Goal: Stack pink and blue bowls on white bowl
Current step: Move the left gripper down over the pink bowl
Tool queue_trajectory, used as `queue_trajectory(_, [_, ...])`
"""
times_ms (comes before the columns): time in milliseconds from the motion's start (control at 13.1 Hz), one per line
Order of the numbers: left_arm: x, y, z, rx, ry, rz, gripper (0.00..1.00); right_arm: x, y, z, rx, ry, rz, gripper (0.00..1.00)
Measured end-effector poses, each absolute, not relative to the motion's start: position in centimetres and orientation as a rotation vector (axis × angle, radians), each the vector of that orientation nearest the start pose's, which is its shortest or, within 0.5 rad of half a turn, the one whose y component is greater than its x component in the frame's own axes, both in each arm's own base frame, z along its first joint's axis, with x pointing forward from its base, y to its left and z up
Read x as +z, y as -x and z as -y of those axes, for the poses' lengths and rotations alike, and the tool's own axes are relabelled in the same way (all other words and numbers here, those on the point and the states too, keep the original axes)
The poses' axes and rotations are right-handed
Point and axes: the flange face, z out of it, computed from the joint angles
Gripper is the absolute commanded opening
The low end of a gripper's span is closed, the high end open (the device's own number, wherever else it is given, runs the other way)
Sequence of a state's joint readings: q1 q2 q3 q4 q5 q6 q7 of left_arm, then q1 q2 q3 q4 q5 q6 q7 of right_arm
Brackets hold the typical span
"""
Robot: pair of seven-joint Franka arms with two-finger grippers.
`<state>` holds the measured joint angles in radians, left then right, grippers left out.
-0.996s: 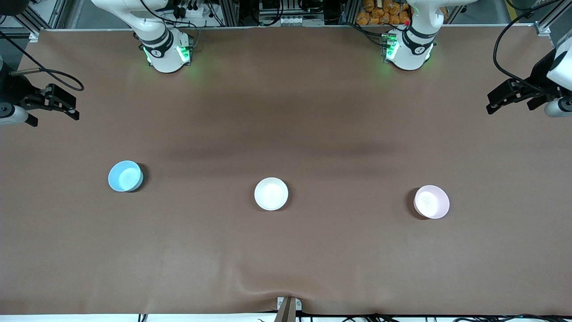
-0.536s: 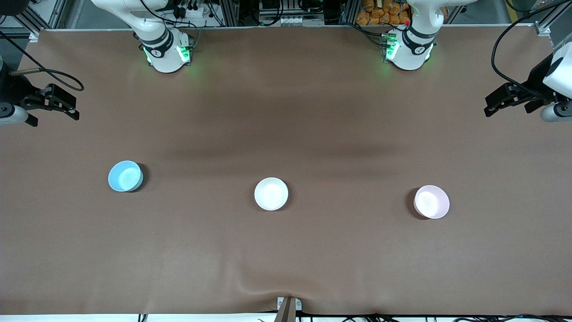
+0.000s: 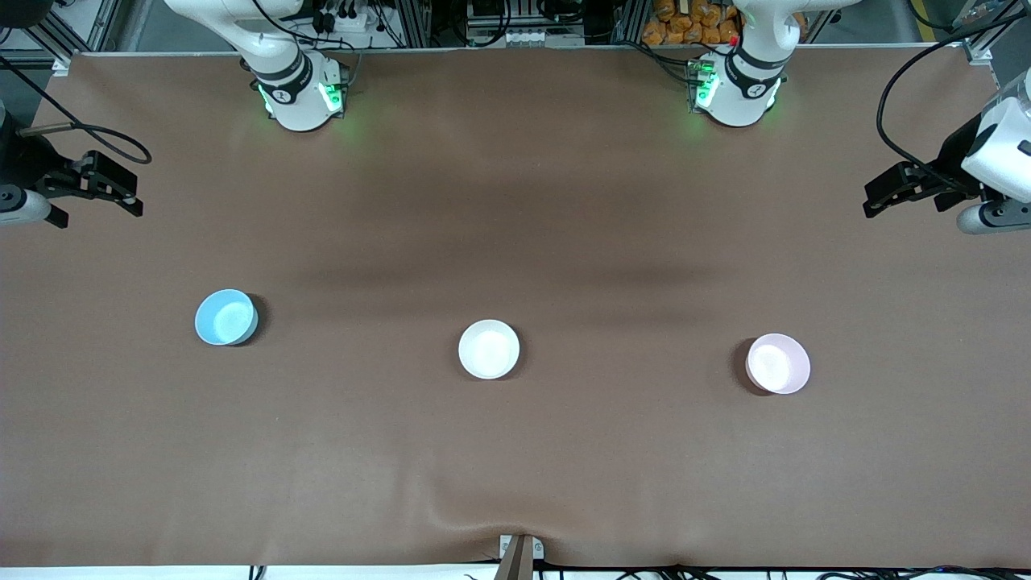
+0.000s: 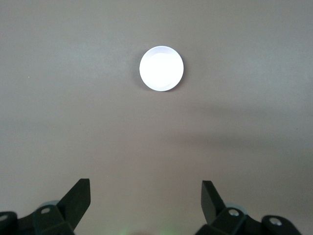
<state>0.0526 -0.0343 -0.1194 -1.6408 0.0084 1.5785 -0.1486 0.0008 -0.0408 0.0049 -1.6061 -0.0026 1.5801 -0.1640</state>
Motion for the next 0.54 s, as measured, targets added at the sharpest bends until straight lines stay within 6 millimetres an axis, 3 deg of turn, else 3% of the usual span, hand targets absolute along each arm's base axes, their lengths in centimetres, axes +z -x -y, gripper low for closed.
queue_trajectory(307, [59.5,-54.8,4.0,0.007,3.126,0.119,1.0,63.1,-54.3,-0.3,-0.022,3.134,0.267,1.0])
queue_trajectory(536, [56.4,-55.0,4.0,0.015,3.126,0.116,1.0,63.1,-54.3,-0.3,-0.021,3.134,0.267,1.0])
